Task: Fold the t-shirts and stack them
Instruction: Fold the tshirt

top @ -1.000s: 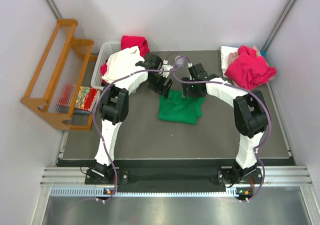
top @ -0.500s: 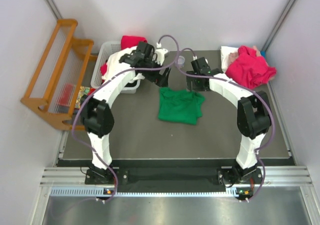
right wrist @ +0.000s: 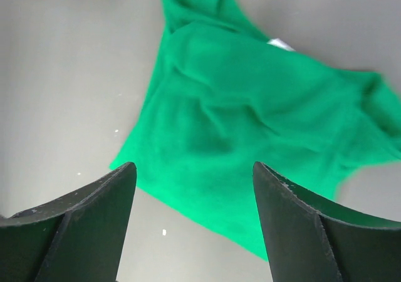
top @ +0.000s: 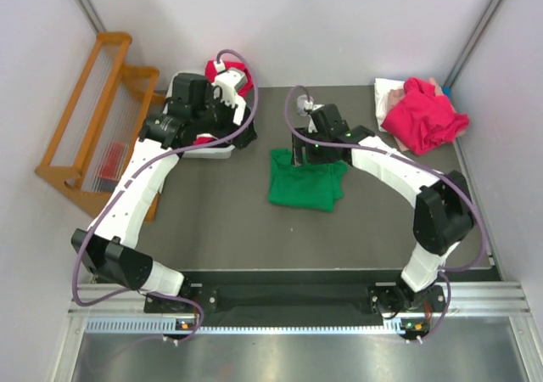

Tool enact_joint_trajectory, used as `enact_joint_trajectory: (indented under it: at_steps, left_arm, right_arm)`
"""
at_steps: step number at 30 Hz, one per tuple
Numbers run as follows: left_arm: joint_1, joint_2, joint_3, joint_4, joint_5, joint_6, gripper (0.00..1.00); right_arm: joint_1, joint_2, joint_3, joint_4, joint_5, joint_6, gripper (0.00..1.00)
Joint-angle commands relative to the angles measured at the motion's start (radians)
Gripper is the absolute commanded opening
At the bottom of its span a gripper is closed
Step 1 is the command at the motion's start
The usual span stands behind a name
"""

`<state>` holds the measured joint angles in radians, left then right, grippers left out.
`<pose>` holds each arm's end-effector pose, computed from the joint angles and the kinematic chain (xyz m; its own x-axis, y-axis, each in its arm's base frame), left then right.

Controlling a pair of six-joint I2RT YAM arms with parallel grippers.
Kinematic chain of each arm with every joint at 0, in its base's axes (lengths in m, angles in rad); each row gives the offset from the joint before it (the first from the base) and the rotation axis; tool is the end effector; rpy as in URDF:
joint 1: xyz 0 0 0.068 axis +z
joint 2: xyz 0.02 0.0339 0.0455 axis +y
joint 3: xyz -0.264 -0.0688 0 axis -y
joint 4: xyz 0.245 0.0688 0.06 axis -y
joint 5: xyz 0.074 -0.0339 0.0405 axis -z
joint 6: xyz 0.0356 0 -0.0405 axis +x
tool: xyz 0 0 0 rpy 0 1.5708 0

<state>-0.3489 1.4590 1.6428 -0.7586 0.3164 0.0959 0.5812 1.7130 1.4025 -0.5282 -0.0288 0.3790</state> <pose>0.2884 -0.1167 0.4210 -0.4540 0.2620 -0.8516 0.6166 0.7823 -0.0880 0.3190 0.2107 0.2756 -0.7865 -0.0742 -0.6131 -0.2948 0.9174 0.2672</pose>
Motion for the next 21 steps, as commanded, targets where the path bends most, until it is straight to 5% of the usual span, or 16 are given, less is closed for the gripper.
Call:
enact_joint_trajectory:
  at_steps: [1, 21]
  left_arm:
    - [0.001, -0.052, -0.052, 0.004, -0.043, 0.008, 0.99]
    - [0.002, -0.100, -0.089, -0.041, -0.050, 0.053, 0.99]
  right_arm:
    - [0.002, 0.114, 0.053, 0.059, -0.079, 0.015, 0.74]
    - [-0.155, 0.272, 0.012, 0.132, -0.034, 0.024, 0.71]
